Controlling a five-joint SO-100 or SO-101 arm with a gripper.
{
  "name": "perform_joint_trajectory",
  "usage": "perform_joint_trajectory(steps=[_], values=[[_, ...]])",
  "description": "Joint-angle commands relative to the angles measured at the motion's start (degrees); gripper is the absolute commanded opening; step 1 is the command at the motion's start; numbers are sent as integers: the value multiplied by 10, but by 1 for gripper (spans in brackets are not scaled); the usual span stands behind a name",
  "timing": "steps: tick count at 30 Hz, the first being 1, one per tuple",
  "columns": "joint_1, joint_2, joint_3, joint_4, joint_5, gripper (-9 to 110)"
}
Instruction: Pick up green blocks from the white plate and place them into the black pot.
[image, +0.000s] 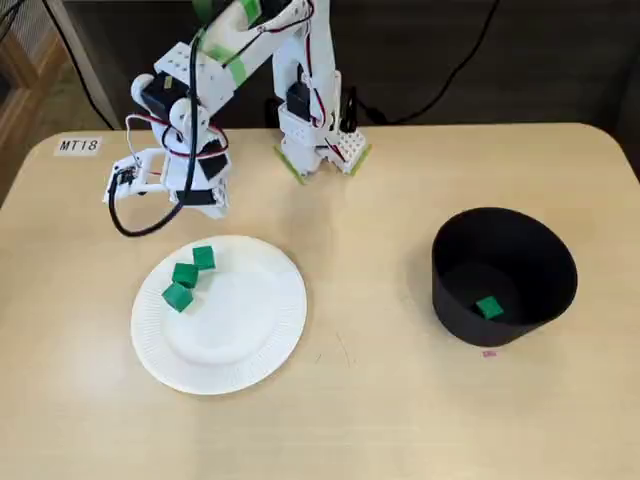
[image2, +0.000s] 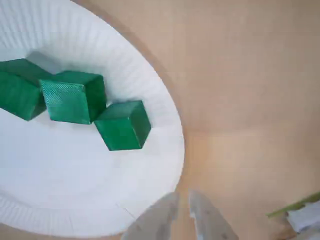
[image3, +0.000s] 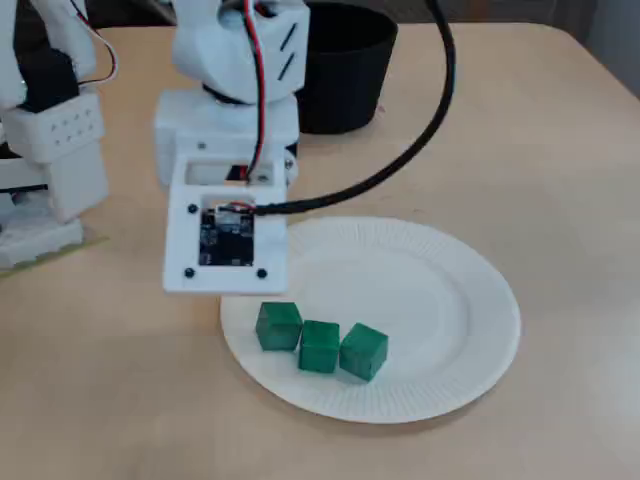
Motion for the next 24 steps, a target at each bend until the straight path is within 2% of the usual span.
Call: perform_joint_trajectory(steps=[1,4,9,24], values=[[8,3,-25,-5,-10,18],[22,1,-25,-11,-13,26],[26,-17,-31,-17,-22,31],[12,-122,-131,4,-45,25]])
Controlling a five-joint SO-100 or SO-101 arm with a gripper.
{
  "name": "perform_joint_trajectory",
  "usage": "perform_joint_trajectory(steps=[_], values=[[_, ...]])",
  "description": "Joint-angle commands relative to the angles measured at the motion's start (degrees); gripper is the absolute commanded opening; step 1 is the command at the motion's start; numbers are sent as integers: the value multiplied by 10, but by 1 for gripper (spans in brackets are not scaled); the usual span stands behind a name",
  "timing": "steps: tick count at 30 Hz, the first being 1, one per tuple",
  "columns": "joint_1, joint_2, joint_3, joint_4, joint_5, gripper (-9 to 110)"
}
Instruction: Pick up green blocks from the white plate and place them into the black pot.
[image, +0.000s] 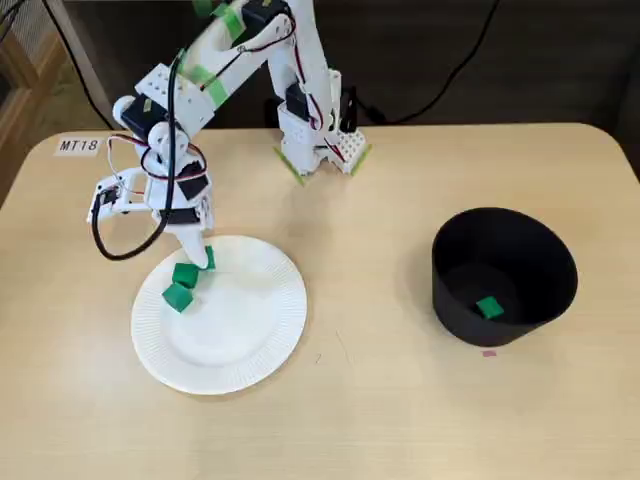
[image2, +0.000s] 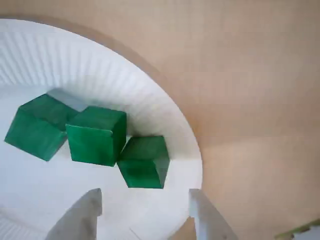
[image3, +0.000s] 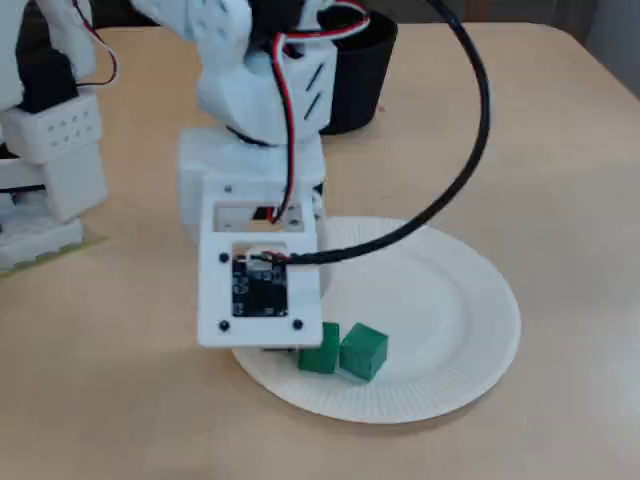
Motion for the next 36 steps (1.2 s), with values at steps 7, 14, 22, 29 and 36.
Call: perform_joint_trajectory(steps=[7,14,22,29,36], values=[[4,-31,-40,17,-14,26],[7,-51,-50,19,-15,25],[6,-83,-67,23,-14,19],[-13,-119,-101,25,12,-2],[-42,-100,-111,24,29,-2]])
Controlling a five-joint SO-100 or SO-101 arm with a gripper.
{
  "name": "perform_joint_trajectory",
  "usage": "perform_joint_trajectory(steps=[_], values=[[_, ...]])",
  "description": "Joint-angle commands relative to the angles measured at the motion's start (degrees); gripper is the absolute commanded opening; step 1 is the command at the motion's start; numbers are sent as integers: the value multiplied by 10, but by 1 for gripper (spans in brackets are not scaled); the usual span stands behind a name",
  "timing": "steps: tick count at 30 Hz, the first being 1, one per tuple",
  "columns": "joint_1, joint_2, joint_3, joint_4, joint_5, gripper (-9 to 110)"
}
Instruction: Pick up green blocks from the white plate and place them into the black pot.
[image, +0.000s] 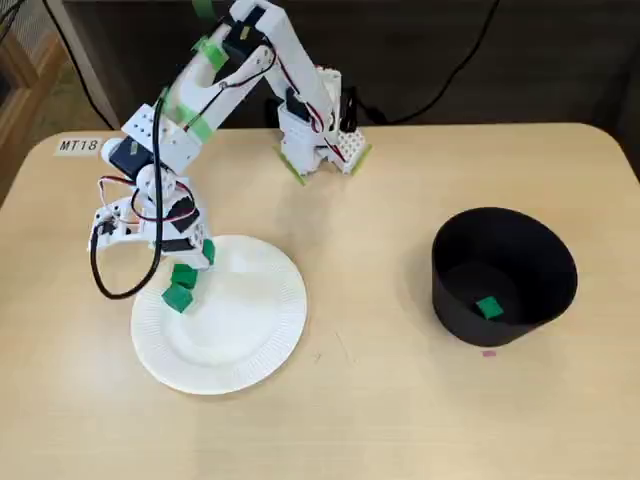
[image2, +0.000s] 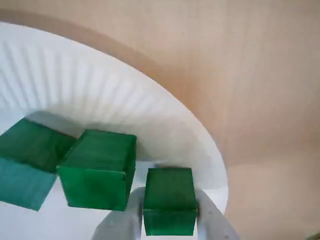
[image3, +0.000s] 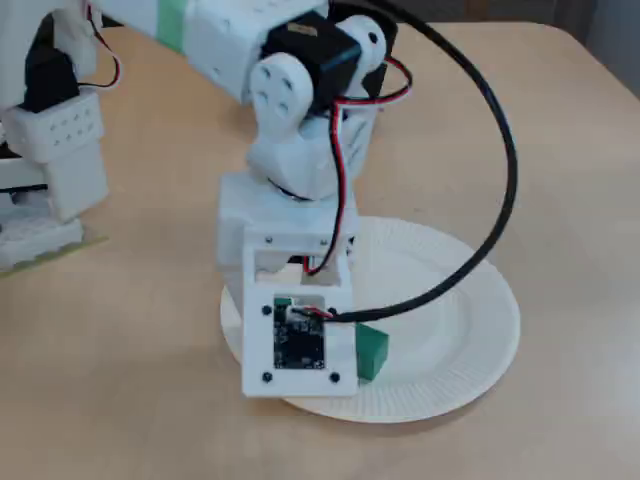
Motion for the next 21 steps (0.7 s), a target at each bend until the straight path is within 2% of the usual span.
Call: perform_joint_trajectory(steps=[1,6,14,21], values=[[-29,38,-33,3,18,-2],[-142,178,-57,-61,129,-2],[-465,364,7,-263,439,-2],[-660,407,66,-382,507,-2]])
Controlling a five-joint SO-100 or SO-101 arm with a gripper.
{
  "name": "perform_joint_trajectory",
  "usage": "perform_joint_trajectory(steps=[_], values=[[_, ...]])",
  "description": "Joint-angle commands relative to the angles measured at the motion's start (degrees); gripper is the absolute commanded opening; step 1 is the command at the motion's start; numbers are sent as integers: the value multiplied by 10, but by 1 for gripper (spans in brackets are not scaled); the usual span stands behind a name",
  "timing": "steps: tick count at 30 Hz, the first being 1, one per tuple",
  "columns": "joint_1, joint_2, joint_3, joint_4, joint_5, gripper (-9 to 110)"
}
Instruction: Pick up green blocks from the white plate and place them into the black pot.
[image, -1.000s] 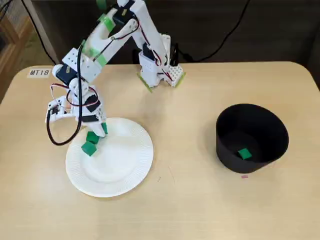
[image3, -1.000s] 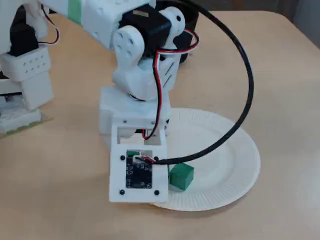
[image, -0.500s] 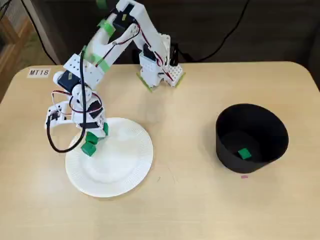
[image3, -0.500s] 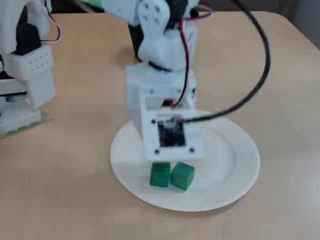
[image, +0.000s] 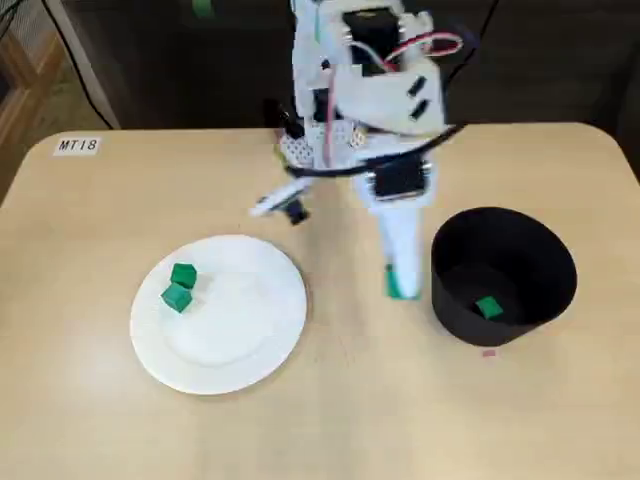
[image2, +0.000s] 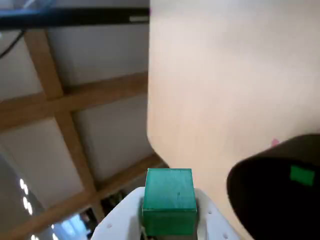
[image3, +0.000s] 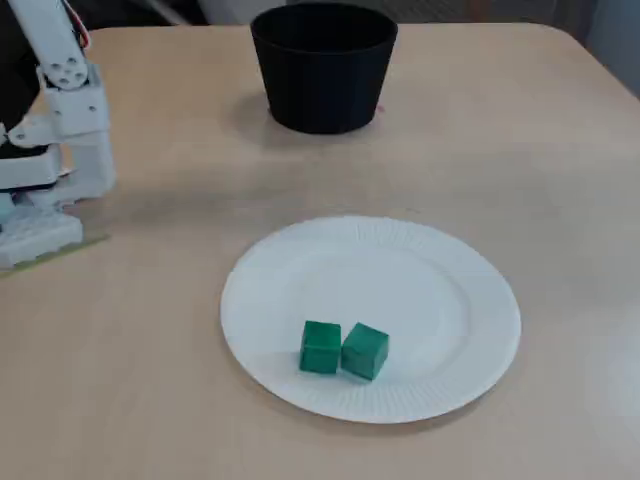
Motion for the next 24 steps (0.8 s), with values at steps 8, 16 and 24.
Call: perform_joint_trajectory(steps=[8,16,24], values=[[-121,103,264,-235,20,-2],[-114,98,327,-256,-10,-2],[-120,112,332,-213,0,21]])
